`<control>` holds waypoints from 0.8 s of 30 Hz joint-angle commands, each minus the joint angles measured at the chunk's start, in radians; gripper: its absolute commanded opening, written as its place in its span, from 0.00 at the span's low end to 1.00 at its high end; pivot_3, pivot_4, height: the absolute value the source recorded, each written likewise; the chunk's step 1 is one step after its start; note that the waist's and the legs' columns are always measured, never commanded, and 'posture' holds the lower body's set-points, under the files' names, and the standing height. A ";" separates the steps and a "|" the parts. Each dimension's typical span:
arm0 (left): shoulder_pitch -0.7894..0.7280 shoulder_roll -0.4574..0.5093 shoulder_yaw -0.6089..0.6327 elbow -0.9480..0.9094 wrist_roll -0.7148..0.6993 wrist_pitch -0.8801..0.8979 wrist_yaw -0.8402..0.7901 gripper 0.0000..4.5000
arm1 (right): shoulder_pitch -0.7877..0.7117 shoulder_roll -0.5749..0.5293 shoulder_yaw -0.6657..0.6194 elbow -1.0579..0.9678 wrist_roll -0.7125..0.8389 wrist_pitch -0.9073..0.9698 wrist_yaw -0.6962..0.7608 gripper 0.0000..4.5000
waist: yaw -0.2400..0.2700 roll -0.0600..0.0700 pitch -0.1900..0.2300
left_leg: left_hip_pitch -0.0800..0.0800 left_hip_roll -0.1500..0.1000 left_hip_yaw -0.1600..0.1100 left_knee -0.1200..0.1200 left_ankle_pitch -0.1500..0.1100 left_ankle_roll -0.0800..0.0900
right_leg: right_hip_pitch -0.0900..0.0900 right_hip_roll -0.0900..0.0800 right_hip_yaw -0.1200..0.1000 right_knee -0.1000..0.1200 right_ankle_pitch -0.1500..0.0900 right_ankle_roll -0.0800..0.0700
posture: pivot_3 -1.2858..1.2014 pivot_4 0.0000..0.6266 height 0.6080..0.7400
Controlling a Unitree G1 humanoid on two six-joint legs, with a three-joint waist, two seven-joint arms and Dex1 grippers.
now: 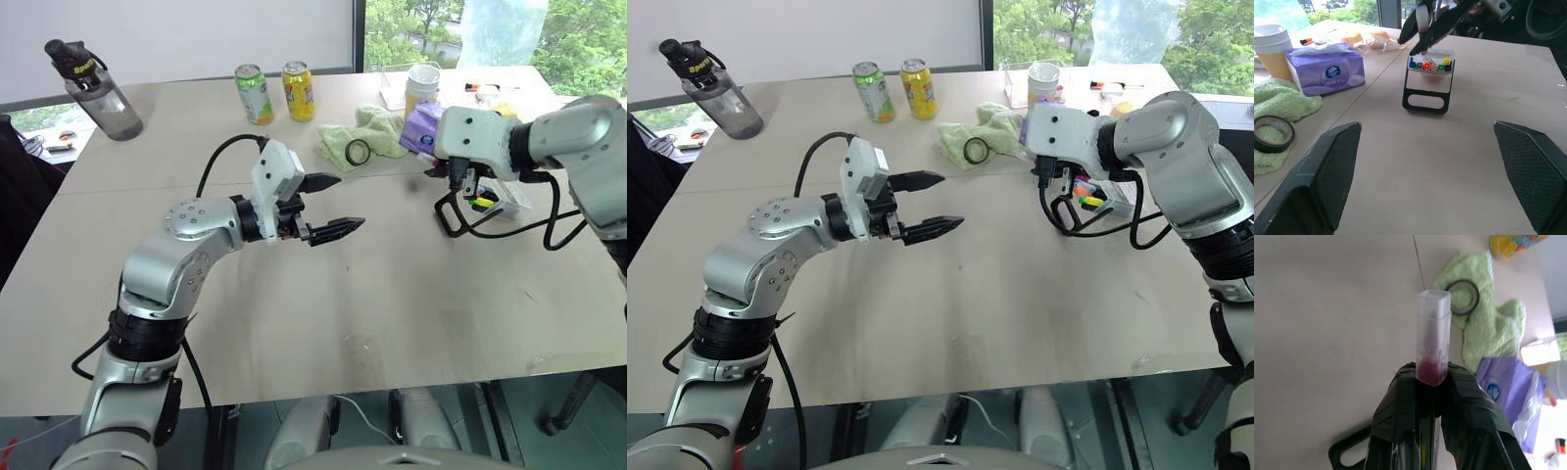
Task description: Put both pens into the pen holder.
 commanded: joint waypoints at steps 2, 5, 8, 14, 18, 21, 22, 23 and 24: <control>-0.022 0.004 0.031 -0.013 -0.006 -0.018 0.001 0.99 | 0.012 0.012 -0.042 0.048 -0.037 -0.049 -0.018 0.03 | -0.001 0.000 0.000 | 0.000 0.000 0.000 0.000 0.000 0.000 | 0.000 0.000 0.000 0.000 0.000 0.000 | 0.52 0.24 1.00; -0.025 0.004 0.032 -0.011 -0.004 -0.020 0.002 0.99 | 0.024 0.014 -0.043 0.095 -0.068 -0.092 -0.031 0.03 | 0.000 0.000 0.000 | 0.000 0.000 0.000 0.000 0.000 0.000 | 0.000 0.000 0.000 0.000 0.000 0.000 | 0.52 0.24 1.00; -0.024 0.008 0.039 -0.015 -0.009 -0.018 0.000 0.99 | 0.024 0.024 -0.053 0.123 -0.084 -0.117 -0.040 0.03 | -0.001 0.000 0.000 | 0.000 0.000 0.000 0.000 0.000 0.000 | 0.000 0.000 0.000 0.000 0.000 0.000 | 0.52 0.24 1.00; -0.024 0.006 0.045 -0.015 -0.009 -0.021 0.004 0.99 | 0.037 0.027 -0.060 0.154 -0.103 -0.156 -0.030 0.03 | -0.002 0.000 0.000 | 0.000 0.000 0.000 0.000 0.000 0.000 | 0.000 0.000 0.000 0.000 0.000 0.000 | 0.52 0.24 1.00; -0.028 -0.007 0.060 -0.018 -0.021 -0.019 0.013 1.00 | 0.031 0.031 -0.065 0.190 -0.122 -0.190 -0.043 0.42 | -0.002 0.000 0.000 | 0.000 0.000 0.000 0.000 0.000 0.000 | 0.000 0.000 0.000 0.000 0.000 0.000 | 0.52 0.24 1.00; -0.028 -0.014 0.067 -0.022 -0.036 -0.014 0.012 1.00 | 0.029 0.029 -0.070 0.203 -0.132 -0.200 -0.044 0.74 | -0.002 0.000 0.000 | 0.000 0.000 0.000 0.000 0.000 0.000 | 0.000 0.000 0.000 0.000 0.000 0.000 | 0.52 0.24 1.00; -0.027 -0.016 0.068 -0.024 -0.041 -0.012 0.010 1.00 | 0.028 0.028 -0.072 0.205 -0.135 -0.201 -0.045 0.86 | -0.002 0.000 0.000 | 0.000 0.000 0.000 0.000 0.000 0.000 | 0.000 0.000 0.000 0.000 0.000 0.000 | 0.52 0.24 1.00; -0.026 -0.016 0.068 -0.026 -0.044 -0.011 0.008 1.00 | 0.028 0.027 -0.074 0.206 -0.137 -0.201 -0.045 0.95 | -0.002 0.000 0.000 | 0.000 0.000 0.000 0.000 0.000 0.000 | 0.000 0.000 0.000 0.000 0.000 0.000 | 0.52 0.24 1.00; -0.026 -0.016 0.067 -0.027 -0.045 -0.011 0.008 1.00 | 0.028 0.028 -0.078 0.207 -0.139 -0.202 -0.045 0.98 | -0.002 0.000 0.000 | 0.000 0.000 0.000 0.000 0.000 0.000 | 0.000 0.000 0.000 0.000 0.000 0.000 | 0.52 0.24 1.00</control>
